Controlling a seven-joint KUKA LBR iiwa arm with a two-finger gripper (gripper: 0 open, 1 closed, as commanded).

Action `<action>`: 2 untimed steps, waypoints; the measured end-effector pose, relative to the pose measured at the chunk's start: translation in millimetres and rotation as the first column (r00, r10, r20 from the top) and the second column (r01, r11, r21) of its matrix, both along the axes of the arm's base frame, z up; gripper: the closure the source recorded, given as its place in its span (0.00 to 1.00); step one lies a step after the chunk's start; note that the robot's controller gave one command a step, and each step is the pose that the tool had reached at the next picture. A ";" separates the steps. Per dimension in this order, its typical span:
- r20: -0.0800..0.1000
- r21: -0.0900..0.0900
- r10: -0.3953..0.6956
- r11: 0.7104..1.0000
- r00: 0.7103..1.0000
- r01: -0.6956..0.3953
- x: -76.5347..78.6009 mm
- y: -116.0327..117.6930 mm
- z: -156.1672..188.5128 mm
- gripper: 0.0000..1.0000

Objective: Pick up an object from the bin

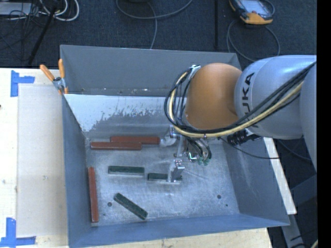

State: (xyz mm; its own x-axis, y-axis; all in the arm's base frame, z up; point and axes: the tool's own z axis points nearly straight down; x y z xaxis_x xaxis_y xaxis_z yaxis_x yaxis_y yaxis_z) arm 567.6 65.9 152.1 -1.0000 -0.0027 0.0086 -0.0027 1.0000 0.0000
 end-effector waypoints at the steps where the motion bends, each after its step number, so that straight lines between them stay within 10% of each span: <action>1: 0.007 0.000 -0.001 1.000 1.000 0.001 1.8 -0.2 3.9 0.00; 2: 0.021 0.004 -0.026 1.000 0.999 0.026 0.4 -16.1 -75.2 1.00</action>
Offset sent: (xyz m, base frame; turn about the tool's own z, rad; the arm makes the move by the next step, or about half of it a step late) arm -0.0047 -0.0175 -0.0821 0.0241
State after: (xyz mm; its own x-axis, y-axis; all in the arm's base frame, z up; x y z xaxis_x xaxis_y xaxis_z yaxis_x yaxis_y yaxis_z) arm 568.0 49.9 76.9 -0.9997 0.0232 -0.0124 0.0232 0.9997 0.0036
